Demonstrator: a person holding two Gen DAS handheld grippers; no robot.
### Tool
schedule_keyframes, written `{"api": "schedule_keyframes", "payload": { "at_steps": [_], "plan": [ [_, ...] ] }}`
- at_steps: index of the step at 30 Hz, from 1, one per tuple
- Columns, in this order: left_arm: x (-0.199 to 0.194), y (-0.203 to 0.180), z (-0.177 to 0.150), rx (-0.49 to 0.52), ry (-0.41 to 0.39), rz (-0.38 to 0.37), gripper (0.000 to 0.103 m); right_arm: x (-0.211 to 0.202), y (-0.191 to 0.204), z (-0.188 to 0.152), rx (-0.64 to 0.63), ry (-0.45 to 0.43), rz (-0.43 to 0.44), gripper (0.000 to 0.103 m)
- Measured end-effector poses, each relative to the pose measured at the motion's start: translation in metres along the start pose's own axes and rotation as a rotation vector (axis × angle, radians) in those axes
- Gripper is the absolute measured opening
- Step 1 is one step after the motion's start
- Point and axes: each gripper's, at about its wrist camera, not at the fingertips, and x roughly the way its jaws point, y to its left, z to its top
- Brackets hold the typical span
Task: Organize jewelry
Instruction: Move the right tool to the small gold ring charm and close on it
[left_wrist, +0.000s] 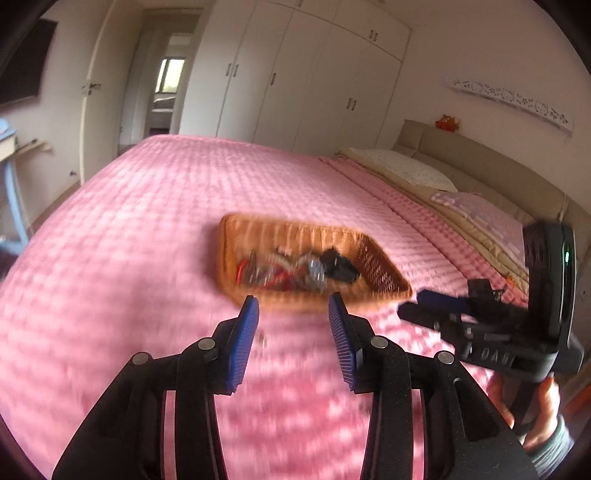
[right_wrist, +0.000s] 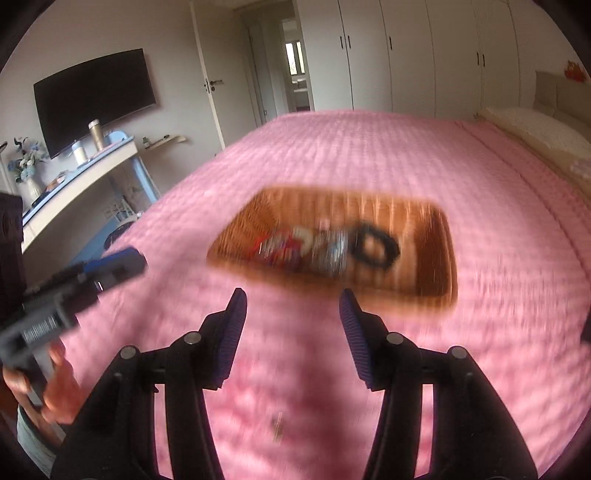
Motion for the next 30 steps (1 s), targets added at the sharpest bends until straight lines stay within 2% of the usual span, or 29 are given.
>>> {"api": "schedule_keyframes", "payload": {
  "at_steps": [4, 6, 9, 11, 15, 21, 24, 27, 30],
  "plan": [
    [0.000, 0.003, -0.037, -0.028, 0.037, 0.015, 0.037, 0.019, -0.003, -0.049, 0.054, 0.100, 0.016, 0.049],
    [0.004, 0.006, -0.049, -0.035, 0.052, 0.023, 0.037, 0.034, -0.011, -0.070, 0.127, 0.168, 0.046, 0.049],
    [0.010, 0.014, -0.059, -0.055, 0.062, 0.011, 0.037, 0.040, -0.014, -0.085, 0.158, 0.173, 0.058, 0.046],
    [0.012, 0.021, -0.065, -0.073, 0.068, 0.012, 0.037, 0.037, -0.004, -0.087, 0.103, 0.152, 0.010, 0.037],
    [0.021, 0.032, -0.070, -0.116, 0.094, 0.008, 0.037, 0.044, 0.015, -0.087, 0.004, 0.149, -0.046, 0.028],
    [0.028, 0.018, -0.075, -0.046, 0.115, 0.036, 0.037, 0.053, 0.022, -0.085, -0.039, 0.170, -0.088, 0.020],
    [0.031, 0.014, -0.075, -0.023, 0.122, 0.042, 0.037, 0.054, 0.033, -0.084, -0.123, 0.173, -0.144, 0.010],
    [0.033, 0.014, -0.075, -0.019, 0.130, 0.042, 0.037, 0.055, 0.041, -0.087, -0.178, 0.168, -0.164, 0.009],
    [0.034, 0.012, -0.075, -0.011, 0.143, 0.047, 0.037, 0.056, 0.036, -0.085, -0.164, 0.175, -0.144, 0.009]
  ]
}}
